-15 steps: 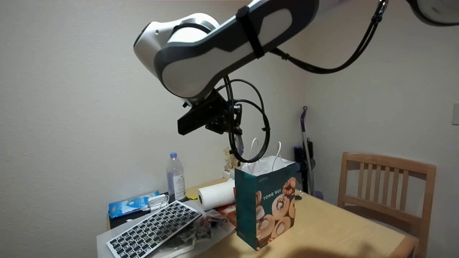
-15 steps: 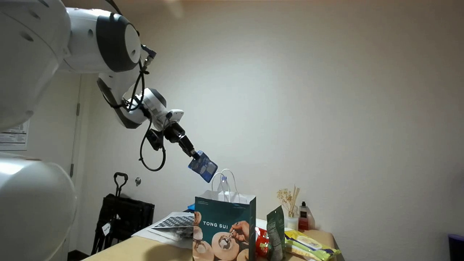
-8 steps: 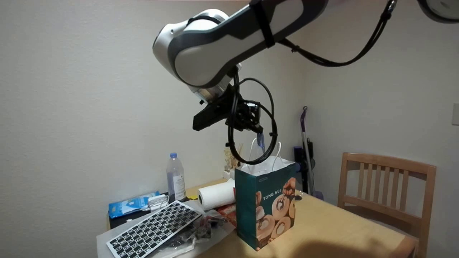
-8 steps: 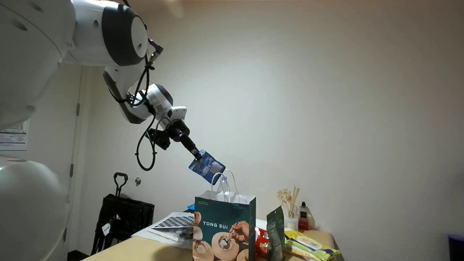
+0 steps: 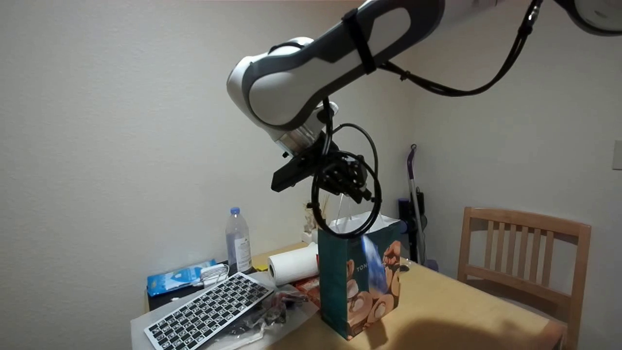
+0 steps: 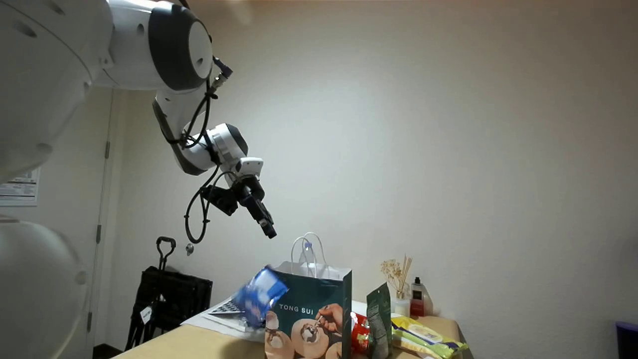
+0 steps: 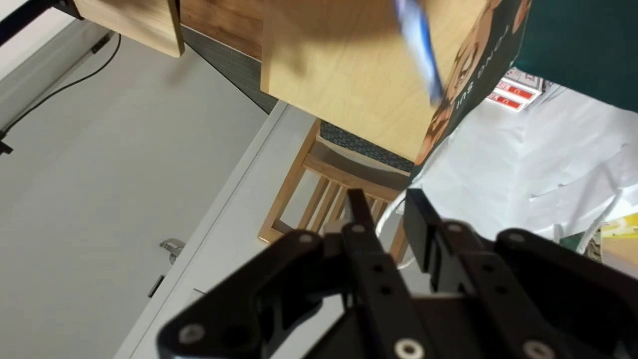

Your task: Put the blue packet in the green bag

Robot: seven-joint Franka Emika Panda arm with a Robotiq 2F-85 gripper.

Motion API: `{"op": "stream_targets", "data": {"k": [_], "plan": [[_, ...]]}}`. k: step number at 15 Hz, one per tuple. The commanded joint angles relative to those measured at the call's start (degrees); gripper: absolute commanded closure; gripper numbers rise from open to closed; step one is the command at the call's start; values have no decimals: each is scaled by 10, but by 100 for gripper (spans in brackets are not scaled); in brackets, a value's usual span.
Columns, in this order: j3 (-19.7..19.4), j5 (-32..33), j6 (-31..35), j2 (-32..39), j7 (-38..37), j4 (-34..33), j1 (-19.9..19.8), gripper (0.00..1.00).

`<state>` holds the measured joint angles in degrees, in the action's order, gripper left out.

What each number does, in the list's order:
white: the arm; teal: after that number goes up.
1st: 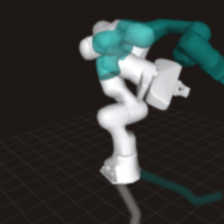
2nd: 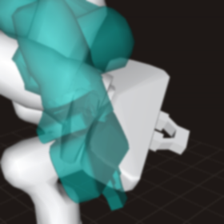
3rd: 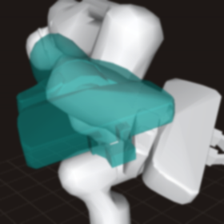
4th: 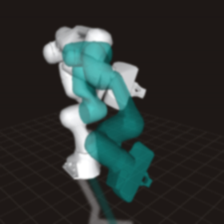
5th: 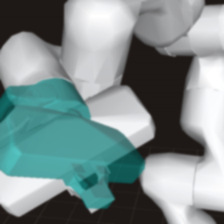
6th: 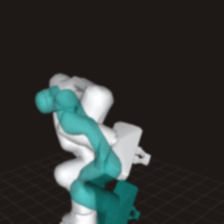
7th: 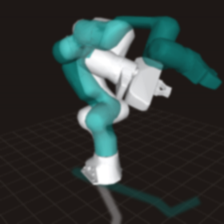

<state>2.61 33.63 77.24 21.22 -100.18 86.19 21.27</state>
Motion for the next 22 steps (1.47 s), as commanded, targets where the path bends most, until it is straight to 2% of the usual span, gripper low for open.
{"op": "stream_targets", "data": {"k": [1,4,6,7,10,11,14,20,21,22], "plan": [[15,-13,19,-17,-16,25,-16,45],[17,-13,20,-17,-18,25,-15,24],[16,11,3,-14,-13,17,-8,11],[18,6,-1,1,-2,-1,-10,30],[19,8,-1,1,-2,-1,-10,12],[19,8,-1,1,-2,-1,-10,2],[33,-17,-4,25,12,2,-5,0],[80,-99,96,47,66,62,5,0],[82,-119,98,50,70,71,5,0],[76,-126,71,55,49,73,13,0]]}}
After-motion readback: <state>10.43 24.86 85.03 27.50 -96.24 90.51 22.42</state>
